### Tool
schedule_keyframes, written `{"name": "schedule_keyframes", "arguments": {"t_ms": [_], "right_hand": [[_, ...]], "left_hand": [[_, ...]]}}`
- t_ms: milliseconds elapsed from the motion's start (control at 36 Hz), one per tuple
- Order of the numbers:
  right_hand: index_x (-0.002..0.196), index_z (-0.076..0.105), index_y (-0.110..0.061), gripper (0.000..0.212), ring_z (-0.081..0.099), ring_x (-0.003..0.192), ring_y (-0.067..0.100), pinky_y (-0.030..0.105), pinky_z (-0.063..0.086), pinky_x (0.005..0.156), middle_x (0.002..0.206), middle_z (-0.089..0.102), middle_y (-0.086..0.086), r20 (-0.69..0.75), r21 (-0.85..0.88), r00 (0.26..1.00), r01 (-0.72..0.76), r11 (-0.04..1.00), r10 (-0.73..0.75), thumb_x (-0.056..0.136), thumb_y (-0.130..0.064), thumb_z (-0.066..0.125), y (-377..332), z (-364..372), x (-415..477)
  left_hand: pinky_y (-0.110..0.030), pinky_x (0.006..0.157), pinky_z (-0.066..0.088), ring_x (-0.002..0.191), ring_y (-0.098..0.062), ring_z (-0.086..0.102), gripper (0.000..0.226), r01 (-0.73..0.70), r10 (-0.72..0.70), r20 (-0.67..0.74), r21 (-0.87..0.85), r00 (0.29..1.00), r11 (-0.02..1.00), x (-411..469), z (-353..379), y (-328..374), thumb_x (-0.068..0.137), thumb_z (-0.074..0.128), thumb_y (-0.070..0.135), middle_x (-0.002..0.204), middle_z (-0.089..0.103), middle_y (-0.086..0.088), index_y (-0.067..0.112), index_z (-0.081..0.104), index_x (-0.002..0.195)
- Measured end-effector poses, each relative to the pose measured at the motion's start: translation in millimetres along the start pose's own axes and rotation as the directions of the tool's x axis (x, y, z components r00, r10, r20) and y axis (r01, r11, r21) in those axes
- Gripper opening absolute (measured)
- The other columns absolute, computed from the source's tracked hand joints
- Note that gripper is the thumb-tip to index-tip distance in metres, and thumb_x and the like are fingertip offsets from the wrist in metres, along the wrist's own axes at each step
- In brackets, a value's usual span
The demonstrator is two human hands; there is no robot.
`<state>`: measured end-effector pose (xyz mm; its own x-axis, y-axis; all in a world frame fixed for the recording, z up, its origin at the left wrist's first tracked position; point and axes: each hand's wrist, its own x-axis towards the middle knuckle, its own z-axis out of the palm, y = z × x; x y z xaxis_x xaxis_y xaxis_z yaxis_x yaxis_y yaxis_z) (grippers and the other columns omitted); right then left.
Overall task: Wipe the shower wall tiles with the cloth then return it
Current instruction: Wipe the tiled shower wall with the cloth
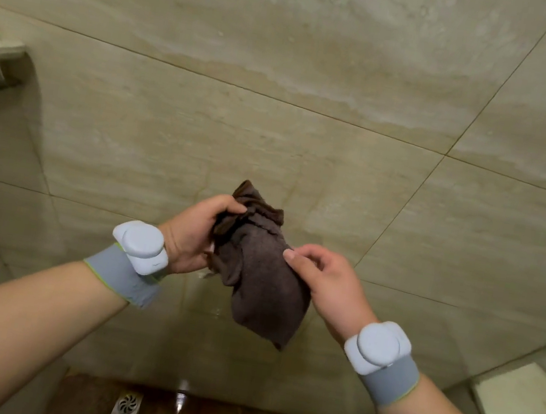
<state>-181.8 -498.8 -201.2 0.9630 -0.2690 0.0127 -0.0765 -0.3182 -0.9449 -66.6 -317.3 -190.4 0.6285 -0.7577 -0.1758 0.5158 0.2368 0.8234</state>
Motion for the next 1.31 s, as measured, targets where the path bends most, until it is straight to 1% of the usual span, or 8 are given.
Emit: {"name": "schedule_keyframes", "arguments": {"t_ms": [194,306,444,667,889,1056,1194,1306], "right_hand": [[0.075,0.07,-0.019,0.021,0.06,0.072,0.023,0.038,0.049,0.07,0.077,0.067,0.011,-0.074,0.364,0.997,0.029,0.931,-0.002,0.093,-0.028,0.063,-12,6,-9],[0.124,0.057,-0.013,0.048,0.068,0.09,0.028,0.037,0.058,0.08,0.102,0.069,0.02,0.092,0.734,0.996,-0.052,0.677,-0.024,0.078,-0.004,0.069,-22,4,-13],[0.147,0.033,-0.008,0.083,0.059,0.12,0.024,0.032,0.052,0.095,0.134,0.058,0.017,0.223,0.527,0.974,-0.082,0.846,-0.045,0.074,0.013,0.066,-20,4,-17],[0.129,0.057,-0.032,0.052,0.061,0.119,0.019,0.038,0.049,0.099,0.126,0.066,0.002,0.018,0.229,0.998,0.058,0.972,-0.064,0.081,-0.044,0.074,-31,12,-10],[0.118,0.062,-0.016,0.065,0.072,0.095,0.021,0.04,0.057,0.088,0.103,0.075,0.003,-0.174,0.116,0.985,0.022,0.993,-0.002,0.068,-0.055,0.076,-42,0,0],[0.121,0.046,-0.045,0.049,0.065,0.096,0.0,0.035,0.053,0.09,0.108,0.067,-0.018,-0.544,-0.252,0.782,0.192,0.949,-0.303,0.075,-0.049,0.063,-99,-60,19],[0.133,0.041,-0.025,0.059,0.057,0.106,0.02,0.026,0.045,0.086,0.126,0.056,0.007,-0.528,-0.669,0.5,0.253,0.699,-0.686,0.079,-0.034,0.064,-120,-67,48],[0.111,0.058,-0.007,0.036,0.051,0.094,0.033,0.04,0.044,0.069,0.114,0.054,0.022,-0.364,-0.825,0.516,0.207,0.526,-0.775,0.077,-0.016,0.061,-102,-39,75]], "left_hand": [[-0.036,0.084,0.057,0.111,-0.023,0.068,0.094,-0.078,0.07,0.04,0.246,0.997,0.966,-2,-20,1,0.066,0.085,0.042,0.133,0.06,-0.011,0.032,0.036,0.146],[-0.042,0.101,0.051,0.117,-0.018,0.064,0.104,-0.088,-0.007,0.126,0.729,0.992,0.678,-8,-21,1,0.055,0.093,0.04,0.13,0.065,-0.002,0.029,0.039,0.143],[-0.034,0.091,0.055,0.104,-0.023,0.069,0.029,-0.082,0.005,0.12,0.647,0.993,0.758,-5,-21,-6,0.085,0.073,0.011,0.11,0.075,-0.008,0.013,0.068,0.114],[-0.026,0.09,0.051,0.11,-0.013,0.067,0.033,-0.164,0.112,0.144,0.436,0.983,0.885,-11,-5,-9,0.091,0.056,0.039,0.119,0.073,0.001,0.027,0.066,0.12],[-0.032,0.092,0.048,0.101,-0.019,0.06,0.039,-0.242,0.378,0.051,0.843,0.925,0.48,-12,-12,5,0.094,0.062,0.023,0.107,0.06,-0.002,0.014,0.048,0.13],[-0.042,0.1,0.038,0.113,-0.04,0.051,0.055,-0.118,0.693,0.269,0.959,0.669,-0.258,-30,-49,38,0.079,0.075,0.019,0.125,0.053,-0.021,0.001,0.054,0.127],[-0.055,0.103,0.031,0.136,-0.044,0.037,0.08,0.099,0.765,0.309,0.895,0.565,-0.435,-30,-67,63,0.072,0.08,0.026,0.152,0.036,-0.022,0.011,0.043,0.142],[-0.058,0.114,0.015,0.15,-0.041,0.007,0.114,0.195,0.764,0.246,0.879,0.596,-0.435,-17,-75,74,0.062,0.089,0.027,0.163,0.009,-0.024,0.021,0.023,0.155]]}}
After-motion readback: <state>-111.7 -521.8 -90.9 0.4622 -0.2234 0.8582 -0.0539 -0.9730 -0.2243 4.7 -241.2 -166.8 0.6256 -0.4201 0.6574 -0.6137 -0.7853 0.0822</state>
